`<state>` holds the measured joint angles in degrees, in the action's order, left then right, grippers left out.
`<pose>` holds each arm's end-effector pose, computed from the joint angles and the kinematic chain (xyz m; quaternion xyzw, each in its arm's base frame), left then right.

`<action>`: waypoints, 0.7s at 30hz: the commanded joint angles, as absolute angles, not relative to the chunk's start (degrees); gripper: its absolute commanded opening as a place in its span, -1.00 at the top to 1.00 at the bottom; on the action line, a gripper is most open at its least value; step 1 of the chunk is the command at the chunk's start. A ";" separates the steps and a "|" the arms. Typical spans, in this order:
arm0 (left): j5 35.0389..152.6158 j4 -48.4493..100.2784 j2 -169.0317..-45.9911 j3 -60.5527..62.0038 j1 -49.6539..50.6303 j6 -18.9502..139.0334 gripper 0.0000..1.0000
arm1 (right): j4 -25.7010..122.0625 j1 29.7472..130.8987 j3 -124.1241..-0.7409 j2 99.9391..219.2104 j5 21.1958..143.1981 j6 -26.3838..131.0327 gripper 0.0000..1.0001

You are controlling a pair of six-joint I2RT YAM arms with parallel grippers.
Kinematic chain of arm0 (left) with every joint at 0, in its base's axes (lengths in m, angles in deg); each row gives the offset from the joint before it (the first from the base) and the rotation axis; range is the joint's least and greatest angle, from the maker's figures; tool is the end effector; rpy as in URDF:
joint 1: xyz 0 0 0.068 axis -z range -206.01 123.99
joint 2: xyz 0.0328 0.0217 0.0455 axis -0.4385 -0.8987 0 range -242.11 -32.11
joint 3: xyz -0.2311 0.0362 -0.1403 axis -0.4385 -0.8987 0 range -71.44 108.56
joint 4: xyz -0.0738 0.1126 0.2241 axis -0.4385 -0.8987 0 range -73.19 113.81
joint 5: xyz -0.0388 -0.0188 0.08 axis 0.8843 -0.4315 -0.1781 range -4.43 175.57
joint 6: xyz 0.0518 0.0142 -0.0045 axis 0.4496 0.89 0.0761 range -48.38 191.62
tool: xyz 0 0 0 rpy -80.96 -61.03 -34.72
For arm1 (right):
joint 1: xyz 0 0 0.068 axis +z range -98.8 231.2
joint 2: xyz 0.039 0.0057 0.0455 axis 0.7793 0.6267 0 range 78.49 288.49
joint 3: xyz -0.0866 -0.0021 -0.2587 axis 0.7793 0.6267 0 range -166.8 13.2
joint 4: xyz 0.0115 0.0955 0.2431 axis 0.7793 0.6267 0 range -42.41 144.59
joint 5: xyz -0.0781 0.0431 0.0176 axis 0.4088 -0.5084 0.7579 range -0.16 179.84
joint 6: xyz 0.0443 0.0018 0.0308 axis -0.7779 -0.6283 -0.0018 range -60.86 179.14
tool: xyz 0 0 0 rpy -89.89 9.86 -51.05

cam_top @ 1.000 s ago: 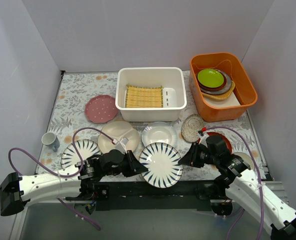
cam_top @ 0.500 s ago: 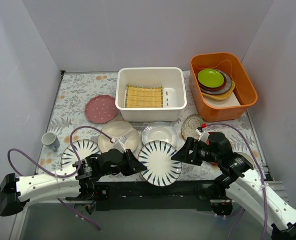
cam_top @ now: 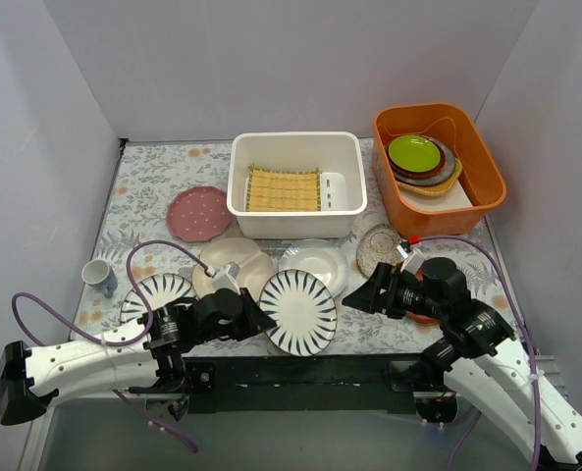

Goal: Place the plates into the plastic bin on the countertop
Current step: Pick up the plate from the corner of the board.

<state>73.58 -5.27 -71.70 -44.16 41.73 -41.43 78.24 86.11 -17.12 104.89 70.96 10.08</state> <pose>0.0638 -0.1363 0.2161 -0.3888 0.8199 -0.4100 0.0923 0.0918 0.0783 0.2590 0.0180 0.8441 0.4499 0.2912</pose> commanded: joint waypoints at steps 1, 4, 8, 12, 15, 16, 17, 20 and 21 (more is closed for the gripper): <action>70.89 -0.45 -71.92 -38.05 41.66 -39.83 1.00 | 79.93 86.35 -19.76 104.07 73.23 11.33 -0.96; 70.80 -0.36 -72.89 -36.20 41.66 -38.60 1.00 | 79.93 86.35 -19.76 103.81 73.49 11.33 -0.96; 70.36 -0.36 -73.94 -33.39 41.66 -37.28 1.00 | 80.45 86.35 -20.02 103.54 73.84 11.41 -0.96; 70.01 -0.88 -76.66 -28.04 41.66 -34.21 1.00 | 80.63 86.35 -20.20 103.19 74.37 11.59 -0.96; 69.31 -2.29 -80.00 -23.29 41.66 -31.13 1.00 | 79.93 86.35 -20.20 102.93 73.84 11.59 -0.96; 69.22 -2.47 -80.79 -21.54 41.66 -29.99 1.00 | 79.84 86.35 -20.11 102.75 73.75 11.50 -0.96; 68.96 -2.56 -82.28 -20.74 41.66 -29.55 1.00 | 79.75 86.35 -20.20 102.58 73.67 11.50 -0.96; 68.87 -2.12 -85.09 -18.71 41.40 -27.87 1.00 | 79.58 86.35 -20.64 101.88 73.75 11.77 -0.96; 69.56 -1.59 -85.71 -18.45 41.23 -27.35 1.00 | 79.66 86.35 -20.64 101.87 73.75 11.77 -0.96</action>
<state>71.02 -7.87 -84.38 -23.00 41.71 -30.46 80.93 86.11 -17.45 102.94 73.41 11.11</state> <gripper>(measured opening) 0.125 0.981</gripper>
